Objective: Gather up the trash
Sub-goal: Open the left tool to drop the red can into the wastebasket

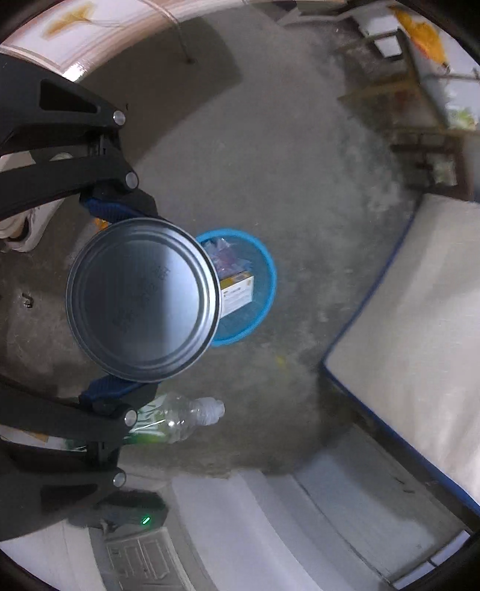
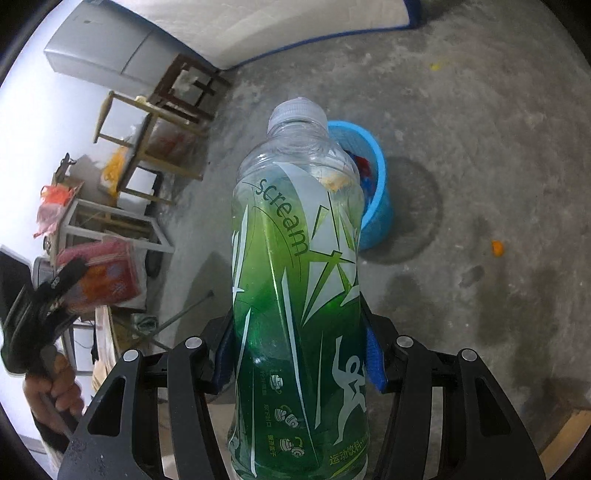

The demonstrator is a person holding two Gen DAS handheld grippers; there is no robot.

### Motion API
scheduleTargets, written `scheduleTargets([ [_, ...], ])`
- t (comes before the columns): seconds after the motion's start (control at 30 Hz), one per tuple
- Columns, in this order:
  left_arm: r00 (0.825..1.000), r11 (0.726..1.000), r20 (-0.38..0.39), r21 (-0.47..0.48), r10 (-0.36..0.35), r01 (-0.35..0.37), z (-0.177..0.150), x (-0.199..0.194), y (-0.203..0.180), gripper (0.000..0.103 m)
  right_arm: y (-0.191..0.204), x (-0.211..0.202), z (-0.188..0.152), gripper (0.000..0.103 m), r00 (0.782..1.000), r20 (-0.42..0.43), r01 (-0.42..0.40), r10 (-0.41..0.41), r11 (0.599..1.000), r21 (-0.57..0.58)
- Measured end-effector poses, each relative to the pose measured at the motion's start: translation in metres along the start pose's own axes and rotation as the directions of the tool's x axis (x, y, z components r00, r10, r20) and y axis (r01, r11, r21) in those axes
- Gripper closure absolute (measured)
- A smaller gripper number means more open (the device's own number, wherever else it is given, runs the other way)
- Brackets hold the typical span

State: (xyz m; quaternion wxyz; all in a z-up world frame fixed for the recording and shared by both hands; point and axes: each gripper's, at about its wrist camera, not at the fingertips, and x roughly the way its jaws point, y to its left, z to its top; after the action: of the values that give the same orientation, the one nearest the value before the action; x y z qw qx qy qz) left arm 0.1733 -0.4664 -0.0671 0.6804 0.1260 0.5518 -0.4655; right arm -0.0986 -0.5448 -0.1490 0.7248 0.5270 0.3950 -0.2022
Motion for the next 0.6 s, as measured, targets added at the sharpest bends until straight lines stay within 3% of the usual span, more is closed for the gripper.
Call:
scheduleTargets([
  [0.17, 0.998, 0.998, -0.051, -0.026, 0.049, -0.05, 0.045, 0.074, -0.006, 0.038, -0.001, 0.008, 0.017, 0.05, 1.0, -0.005, -0.001, 0.001, 1.0, -0.002],
  [0.27, 0.993, 0.993, -0.06, -0.044, 0.104, -0.107, 0.059, 0.1, 0.003, 0.021, -0.006, 0.007, 0.022, 0.05, 1.0, -0.01, 0.006, -0.006, 1.0, -0.007],
  [0.3, 0.993, 0.993, -0.052, -0.056, 0.105, -0.108, 0.059, 0.102, 0.006, 0.021, -0.006, 0.009, 0.025, 0.05, 1.0, -0.013, 0.01, -0.01, 1.0, -0.012],
  [0.47, 0.999, 0.996, -0.008, -0.075, 0.053, -0.053, 0.056, 0.081, 0.018, 0.02, 0.0, 0.026, 0.034, 0.05, 0.999, -0.036, 0.031, -0.031, 0.999, -0.027],
  [0.6, 0.998, 0.997, 0.048, -0.061, 0.039, -0.036, 0.047, 0.029, 0.024, 0.02, 0.011, 0.047, 0.047, 0.05, 0.998, -0.051, 0.039, -0.042, 0.998, -0.059],
])
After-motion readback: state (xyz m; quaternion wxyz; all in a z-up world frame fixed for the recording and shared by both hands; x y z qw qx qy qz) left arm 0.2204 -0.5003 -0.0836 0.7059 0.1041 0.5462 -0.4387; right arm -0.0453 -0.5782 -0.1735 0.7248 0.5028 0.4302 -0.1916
